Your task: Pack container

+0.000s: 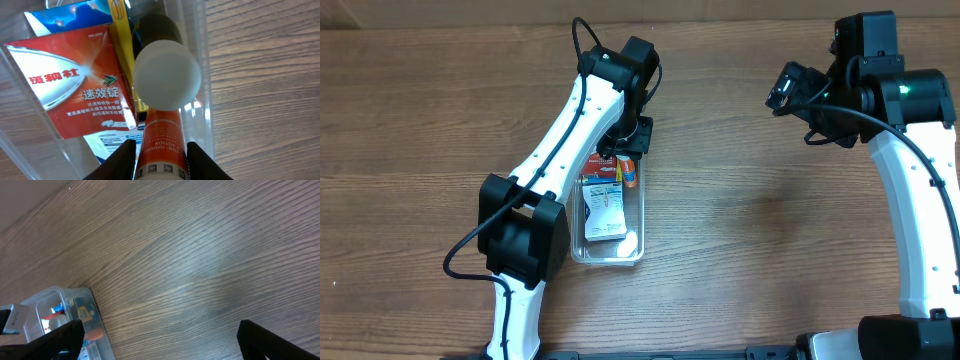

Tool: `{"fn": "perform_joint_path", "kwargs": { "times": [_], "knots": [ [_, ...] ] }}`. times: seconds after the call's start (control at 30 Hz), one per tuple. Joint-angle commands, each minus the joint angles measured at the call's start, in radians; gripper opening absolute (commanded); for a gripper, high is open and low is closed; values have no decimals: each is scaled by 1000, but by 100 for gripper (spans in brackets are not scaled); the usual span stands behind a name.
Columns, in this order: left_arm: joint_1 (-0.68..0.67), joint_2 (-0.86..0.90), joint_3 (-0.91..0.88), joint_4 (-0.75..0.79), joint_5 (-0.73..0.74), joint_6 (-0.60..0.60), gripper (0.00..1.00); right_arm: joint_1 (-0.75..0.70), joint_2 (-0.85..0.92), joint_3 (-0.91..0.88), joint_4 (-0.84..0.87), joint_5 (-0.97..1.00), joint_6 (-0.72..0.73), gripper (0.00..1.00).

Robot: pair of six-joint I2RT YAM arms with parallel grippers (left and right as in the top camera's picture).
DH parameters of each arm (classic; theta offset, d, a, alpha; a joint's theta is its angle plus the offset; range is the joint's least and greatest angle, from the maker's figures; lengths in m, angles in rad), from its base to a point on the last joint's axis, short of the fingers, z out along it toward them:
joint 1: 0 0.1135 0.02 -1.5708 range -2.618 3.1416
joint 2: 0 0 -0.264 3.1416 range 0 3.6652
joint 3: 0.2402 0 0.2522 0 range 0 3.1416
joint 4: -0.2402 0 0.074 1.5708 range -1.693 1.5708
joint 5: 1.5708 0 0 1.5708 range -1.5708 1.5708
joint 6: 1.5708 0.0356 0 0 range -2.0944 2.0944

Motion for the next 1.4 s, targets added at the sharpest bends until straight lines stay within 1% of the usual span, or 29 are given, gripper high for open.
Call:
{"fn": "perform_joint_path", "kwargs": {
  "times": [0.0, 0.03, 0.13, 0.2, 0.23, 0.33, 0.43, 0.47, 0.53, 0.57, 0.63, 0.67, 0.73, 0.8, 0.9, 0.93, 0.97, 1.03, 1.07, 1.1, 1.13, 1.17, 1.2, 1.23, 1.27, 1.3, 1.37],
  "knots": [
    [-8, -35, 21, -15, -14, 14, 46, -3, -3, 5, 5, -5, -6, 100],
    [-5, -42, 43, -40, -14, 13, 100, -3, -3, 5, 5, -5, -6, 100],
    [5, -84, 183, -131, -79, 16, 100, -3, -3, 5, 5, -5, -6, 100],
    [6, -159, 330, -201, -146, 23, 100, -3, -3, 5, 5, -5, -6, 100],
    [6, -186, 358, -217, -164, 23, 100, -3, -3, 5, 5, -5, -6, 100],
    [2, -347, 386, -278, -275, 12, 100, -3, -3, 5, 5, -5, -6, 100],
    [-54, -568, 343, -278, -324, 11, 100, -3, -3, 5, 5, -5, -6, 100],
    [-93, -653, 312, -278, -354, -12, 100, -3, -3, 5, 5, -5, -6, 100],
    [-202, -832, 199, -278, -447, -111, 100, -3, -3, 5, 5, -5, -6, 100],
    [-253, -913, 122, -278, -490, -167, 100, -3, -3, 5, 5, -5, -6, 100],
    [-325, -1078, -66, -278, -524, -259, 100, -3, -3, 5, 5, -5, -6, 100],
    [-340, -1180, -187, -278, -484, -304, 100, -3, -3, 5, 5, -5, -6, 100],
    [-340, -1287, -294, -276, -412, -311, 100, -3, -3, 5, 5, -5, -6, 100],
    [-340, -1357, -359, -262, -402, -329, 100, -3, -3, 5, 5, -5, -6, 100],
    [-340, -1432, -483, -137, -429, -164, 100, -3, -3, 5, 5, -5, -6, 100],
    [-340, -1452, -541, -90, -449, -140, 100, -3, -3, 5, 5, -5, -6, 100],
    [-340, -1473, -614, -45, -472, -153, 100, -3, -3, 5, 5, -5, -6, 100],
    [-327, -1521, -821, 122, -573, -168, 100, -3, -3, 5, 5, -5, -6, 100],
    [-270, -1544, -934, 246, -612, -166, 100, -3, -3, 5, 5, -5, -6, 100],
    [-179, -1565, -1046, 383, -587, -136, 100, -3, -3, 5, 5, -5, -6, 100],
    [-73, -1588, -1159, 534, -492, -73, 100, -3, -3, 5, 5, -5, -6, 100],
    [0, -1610, -1246, 652, -381, 10, 100, -3, -3, 5, 5, -5, -6, 100],
    [93, -1641, -1345, 781, -230, 108, 100, -3, -3, 5, 5, -5, -6, 100],
    [181, -1677, -1433, 875, -99, 159, 100, -3, -3, 5, 5, -5, -6, 100],
    [252, -1712, -1497, 929, -14, 174, 100, -3, -3, 5, 5, -5, -6, 100],
    [361, -1799, -1608, 987, 92, 174, 100, -3, -3, 5, 5, -5, -6, 100],
    [437, -1930, -1725, 1000, 148, 173, 100, -3, -3, 5, 5, -5, -6, 100]
  ]
}}
